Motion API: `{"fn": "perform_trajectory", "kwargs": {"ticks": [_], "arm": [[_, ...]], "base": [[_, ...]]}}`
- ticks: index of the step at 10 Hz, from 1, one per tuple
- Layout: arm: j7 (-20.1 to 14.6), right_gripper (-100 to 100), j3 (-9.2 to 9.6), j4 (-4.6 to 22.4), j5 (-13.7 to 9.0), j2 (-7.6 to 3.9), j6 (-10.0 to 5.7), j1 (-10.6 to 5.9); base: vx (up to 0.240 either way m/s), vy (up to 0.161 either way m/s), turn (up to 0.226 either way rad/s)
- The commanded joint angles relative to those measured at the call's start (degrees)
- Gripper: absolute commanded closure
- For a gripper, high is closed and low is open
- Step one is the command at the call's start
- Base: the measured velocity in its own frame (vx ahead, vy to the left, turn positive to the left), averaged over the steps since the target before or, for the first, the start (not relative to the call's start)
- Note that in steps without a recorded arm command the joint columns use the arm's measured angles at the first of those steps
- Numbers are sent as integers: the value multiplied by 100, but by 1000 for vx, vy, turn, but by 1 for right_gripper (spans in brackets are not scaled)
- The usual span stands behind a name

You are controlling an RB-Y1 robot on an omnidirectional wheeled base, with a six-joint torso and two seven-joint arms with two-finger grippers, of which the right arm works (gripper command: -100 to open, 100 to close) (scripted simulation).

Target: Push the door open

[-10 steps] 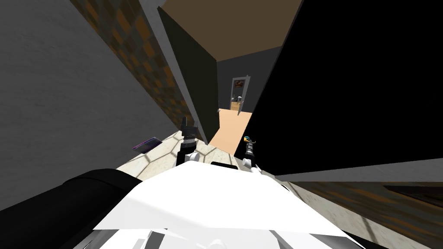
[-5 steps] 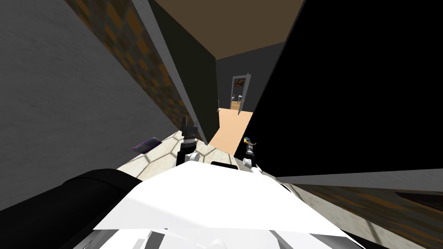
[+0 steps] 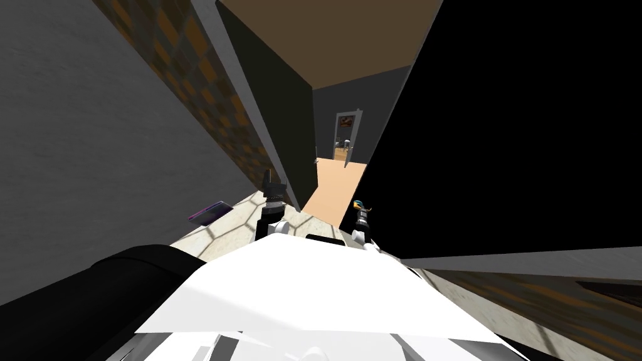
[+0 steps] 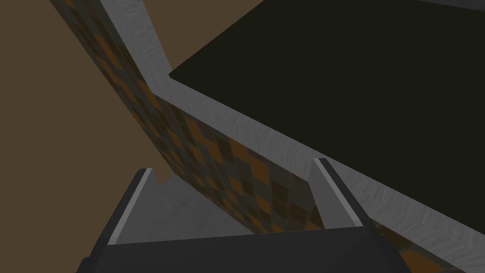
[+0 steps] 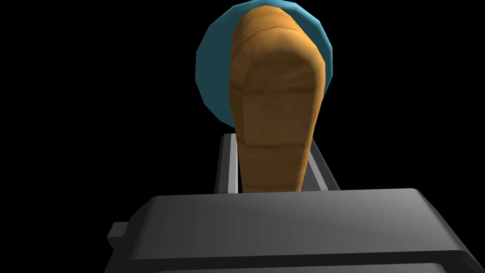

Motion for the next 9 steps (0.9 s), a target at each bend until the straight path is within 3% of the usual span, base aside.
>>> {"fn": "perform_trajectory", "kwargs": {"ticks": [1, 9], "arm": [[24, 100, -55, -83, -32, -39, -4, -9], [155, 100, -446, 3, -312, -165, -52, 16]], "base": [[166, 2, -23], [186, 16, -43]]}}
